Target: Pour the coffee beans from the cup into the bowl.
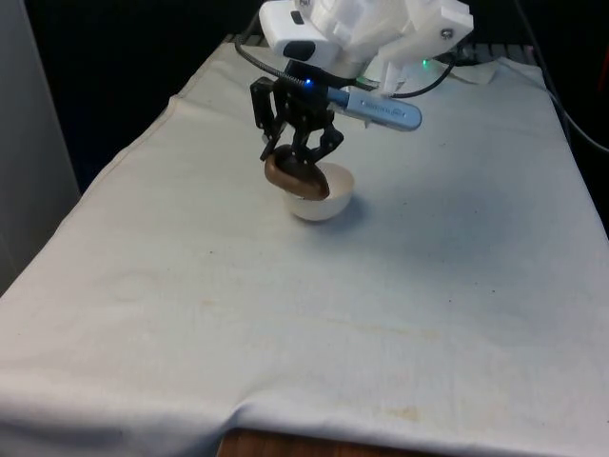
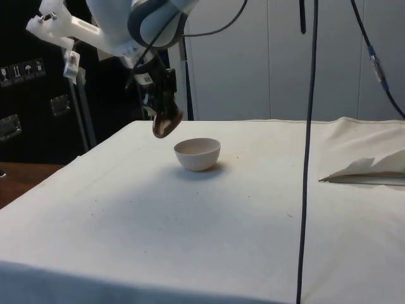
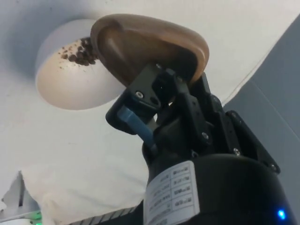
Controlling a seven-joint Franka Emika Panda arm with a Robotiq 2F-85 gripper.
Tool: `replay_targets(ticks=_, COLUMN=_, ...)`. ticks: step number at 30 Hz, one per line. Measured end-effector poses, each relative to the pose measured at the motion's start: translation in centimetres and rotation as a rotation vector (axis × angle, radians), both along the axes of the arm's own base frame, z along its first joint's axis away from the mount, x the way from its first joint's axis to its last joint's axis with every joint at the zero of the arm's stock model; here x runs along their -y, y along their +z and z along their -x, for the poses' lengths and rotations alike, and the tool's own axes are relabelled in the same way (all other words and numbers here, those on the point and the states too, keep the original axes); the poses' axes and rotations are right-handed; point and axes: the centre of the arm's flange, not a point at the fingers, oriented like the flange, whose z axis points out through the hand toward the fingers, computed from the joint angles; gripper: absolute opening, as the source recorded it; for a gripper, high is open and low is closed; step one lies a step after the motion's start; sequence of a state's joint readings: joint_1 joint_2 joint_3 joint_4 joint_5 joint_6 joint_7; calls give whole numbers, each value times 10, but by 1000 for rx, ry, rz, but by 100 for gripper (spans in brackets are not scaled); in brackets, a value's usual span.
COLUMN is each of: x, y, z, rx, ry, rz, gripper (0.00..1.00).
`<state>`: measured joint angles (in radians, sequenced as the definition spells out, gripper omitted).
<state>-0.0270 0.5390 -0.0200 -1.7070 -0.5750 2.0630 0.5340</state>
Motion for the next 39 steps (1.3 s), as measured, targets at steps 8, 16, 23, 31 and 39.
replay_targets(ticks=8, x=-2, y=-7, z=-5, rx=7, ry=32, rz=-51, gripper=4)
replay_targets(ticks=16, x=-5, y=-14, z=-8, rx=13, ry=64, rz=-101, gripper=4)
replay_targets(ticks=23, x=-7, y=-20, z=-11, rx=15, ry=98, rz=-142, gripper=4)
replay_targets(ticks=31, x=-8, y=-27, z=-13, rx=16, ry=135, rz=-194, gripper=4)
replay_targets(ticks=39, x=-9, y=-33, z=-15, rx=18, ry=173, rz=-240, gripper=4)
